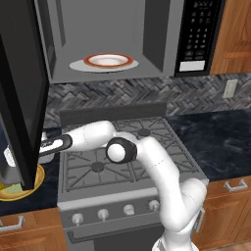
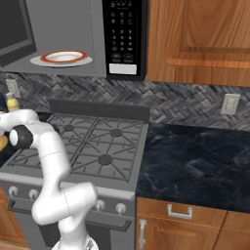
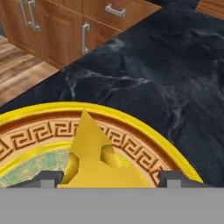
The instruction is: Pick the cheese from the counter and place it in the microwave.
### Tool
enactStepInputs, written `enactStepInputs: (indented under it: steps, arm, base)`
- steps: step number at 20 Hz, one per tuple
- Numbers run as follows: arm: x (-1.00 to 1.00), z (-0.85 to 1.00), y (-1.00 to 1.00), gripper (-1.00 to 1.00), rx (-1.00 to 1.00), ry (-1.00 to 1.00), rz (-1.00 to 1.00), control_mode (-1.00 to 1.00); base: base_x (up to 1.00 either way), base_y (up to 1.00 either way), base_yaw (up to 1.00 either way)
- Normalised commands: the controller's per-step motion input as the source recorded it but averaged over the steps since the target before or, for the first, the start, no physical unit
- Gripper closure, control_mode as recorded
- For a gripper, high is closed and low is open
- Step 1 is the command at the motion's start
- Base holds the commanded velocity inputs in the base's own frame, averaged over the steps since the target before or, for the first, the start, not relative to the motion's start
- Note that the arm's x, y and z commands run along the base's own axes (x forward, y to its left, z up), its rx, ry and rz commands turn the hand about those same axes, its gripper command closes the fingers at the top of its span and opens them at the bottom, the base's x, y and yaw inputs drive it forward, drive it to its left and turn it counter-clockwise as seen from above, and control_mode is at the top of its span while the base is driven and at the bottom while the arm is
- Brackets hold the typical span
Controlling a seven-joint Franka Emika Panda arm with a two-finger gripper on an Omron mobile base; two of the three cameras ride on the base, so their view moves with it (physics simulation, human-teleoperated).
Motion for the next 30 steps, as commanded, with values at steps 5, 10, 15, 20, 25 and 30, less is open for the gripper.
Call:
enactStepInputs:
  steps: [5,10,15,20,25,30]
  arm:
    - [-0.27,-0.83,-0.01,1.00,-0.21,0.00,0.00,-1.00]
    - [-0.22,-0.59,-0.21,1.00,-0.14,0.00,0.00,-1.00]
    - [-0.37,-0.12,-0.52,1.00,0.01,-0.06,0.00,-1.00]
    - [-0.24,0.00,-0.65,1.00,0.17,-0.16,-0.03,-1.00]
    - [-0.56,-0.13,-0.58,1.00,0.30,-0.20,-0.05,-1.00]
    - [-0.61,-0.65,-0.62,1.00,0.38,-0.15,-0.09,-1.00]
  base:
    - [0.00,0.00,0.00]
    - [0.00,0.00,0.00]
    - [0.00,0.00,0.00]
    - [0.00,0.00,0.00]
    - [0.00,0.00,0.00]
    - [0.00,0.00,0.00]
